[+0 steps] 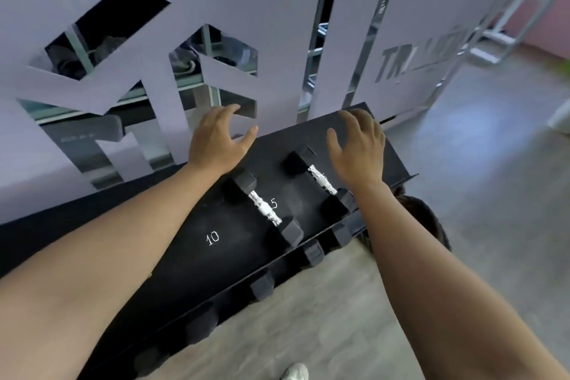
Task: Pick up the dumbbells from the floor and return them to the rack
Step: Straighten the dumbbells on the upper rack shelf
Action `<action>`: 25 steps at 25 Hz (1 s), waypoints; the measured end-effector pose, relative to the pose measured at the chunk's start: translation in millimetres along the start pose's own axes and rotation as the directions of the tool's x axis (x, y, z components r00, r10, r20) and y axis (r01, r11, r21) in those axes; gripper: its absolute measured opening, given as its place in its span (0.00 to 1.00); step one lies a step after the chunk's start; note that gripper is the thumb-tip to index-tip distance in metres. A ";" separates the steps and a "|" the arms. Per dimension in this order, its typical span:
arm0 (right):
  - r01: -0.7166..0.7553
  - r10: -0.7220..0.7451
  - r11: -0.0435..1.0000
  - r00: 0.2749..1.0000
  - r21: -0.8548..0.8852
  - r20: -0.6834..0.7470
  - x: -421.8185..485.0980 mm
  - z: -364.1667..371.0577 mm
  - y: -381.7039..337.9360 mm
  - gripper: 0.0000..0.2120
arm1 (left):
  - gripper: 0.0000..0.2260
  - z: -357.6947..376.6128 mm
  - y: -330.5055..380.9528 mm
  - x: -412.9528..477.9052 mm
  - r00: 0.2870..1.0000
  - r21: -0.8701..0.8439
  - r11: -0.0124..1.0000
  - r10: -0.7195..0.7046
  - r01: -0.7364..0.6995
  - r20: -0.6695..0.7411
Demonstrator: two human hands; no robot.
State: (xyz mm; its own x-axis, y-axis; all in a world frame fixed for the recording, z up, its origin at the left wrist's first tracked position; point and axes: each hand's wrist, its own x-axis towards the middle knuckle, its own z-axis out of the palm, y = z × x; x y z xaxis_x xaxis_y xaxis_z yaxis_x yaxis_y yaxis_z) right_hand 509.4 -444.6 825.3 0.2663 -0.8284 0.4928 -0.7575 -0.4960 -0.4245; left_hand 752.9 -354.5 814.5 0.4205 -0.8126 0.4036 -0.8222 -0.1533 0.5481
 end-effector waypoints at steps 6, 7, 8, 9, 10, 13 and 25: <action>0.041 -0.049 0.996 0.994 0.080 0.102 33.1 81.1 42.3 0.19 | 0.24 75.4 -37.5 11.2 0.980 0.023 0.979 -0.201 0.201 -0.009; 0.044 -0.054 0.995 0.991 0.090 0.119 31.3 98.6 50.3 0.19 | 0.24 91.1 -48.1 11.2 0.974 0.027 0.974 -0.226 0.226 0.000; 0.037 -0.050 0.995 0.988 0.096 0.145 25.8 116.8 58.9 0.19 | 0.25 107.5 -59.8 8.7 0.967 0.034 0.967 -0.254 0.253 0.023; 0.023 -0.040 0.995 0.985 0.101 0.168 18.1 135.6 66.7 0.19 | 0.25 123.4 -71.5 5.4 0.958 0.040 0.959 -0.282 0.280 0.053; 0.011 -0.031 0.994 0.981 0.109 0.191 8.5 155.7 74.0 0.19 | 0.27 140.1 -84.0 1.6 0.947 0.051 0.950 -0.312 0.309 0.082; -0.050 0.005 0.985 0.964 0.163 0.265 -30.4 212.4 89.3 0.18 | 0.34 183.1 -122.7 -11.2 0.867 0.125 0.882 -0.469 0.454 0.166; -0.676 0.509 0.736 0.534 -0.020 0.675 -109.8 313.7 108.1 0.24 | 0.37 236.0 -173.0 -12.4 0.869 -0.105 0.878 -0.434 0.467 0.236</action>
State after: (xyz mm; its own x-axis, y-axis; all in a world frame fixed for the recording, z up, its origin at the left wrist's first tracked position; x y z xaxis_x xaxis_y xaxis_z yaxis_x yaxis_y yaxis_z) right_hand 585.2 -488.9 487.0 0.1593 -0.8706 -0.4655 -0.7497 0.2001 -0.6308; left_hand 799.5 -450.6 541.8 0.6325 -0.7723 -0.0599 -0.4848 -0.4550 0.7470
